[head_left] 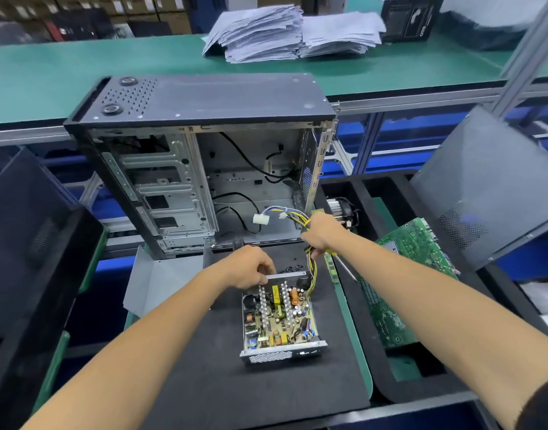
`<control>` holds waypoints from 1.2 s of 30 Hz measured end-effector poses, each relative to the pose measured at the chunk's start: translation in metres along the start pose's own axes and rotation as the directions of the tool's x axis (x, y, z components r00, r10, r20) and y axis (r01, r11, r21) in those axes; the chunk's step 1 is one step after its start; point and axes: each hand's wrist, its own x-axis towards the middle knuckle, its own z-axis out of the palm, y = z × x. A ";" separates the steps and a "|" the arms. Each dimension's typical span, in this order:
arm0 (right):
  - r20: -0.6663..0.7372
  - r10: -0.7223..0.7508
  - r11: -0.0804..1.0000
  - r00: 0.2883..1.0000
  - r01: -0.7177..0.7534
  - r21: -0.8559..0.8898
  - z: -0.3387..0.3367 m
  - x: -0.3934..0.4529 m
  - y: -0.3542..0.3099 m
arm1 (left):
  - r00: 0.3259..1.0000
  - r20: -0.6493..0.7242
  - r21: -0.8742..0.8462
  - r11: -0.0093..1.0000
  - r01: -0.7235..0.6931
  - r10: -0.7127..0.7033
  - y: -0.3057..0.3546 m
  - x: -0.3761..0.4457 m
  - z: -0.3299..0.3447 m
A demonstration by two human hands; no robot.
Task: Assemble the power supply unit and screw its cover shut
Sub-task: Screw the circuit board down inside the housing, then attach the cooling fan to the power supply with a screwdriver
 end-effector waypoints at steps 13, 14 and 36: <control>0.019 -0.071 0.967 0.997 0.073 -0.244 0.035 0.011 -0.032 | 0.992 0.058 0.003 0.993 -0.117 0.116 -0.003 -0.013 0.000; 0.011 -0.072 0.968 0.997 0.073 -0.242 0.037 0.012 -0.033 | 0.992 0.056 -0.002 0.993 -0.116 0.116 -0.003 -0.013 0.000; 0.506 0.112 0.972 0.855 0.011 -0.234 0.011 -0.020 -0.008 | 0.998 0.052 -0.021 0.999 -0.042 0.043 0.001 -0.005 0.006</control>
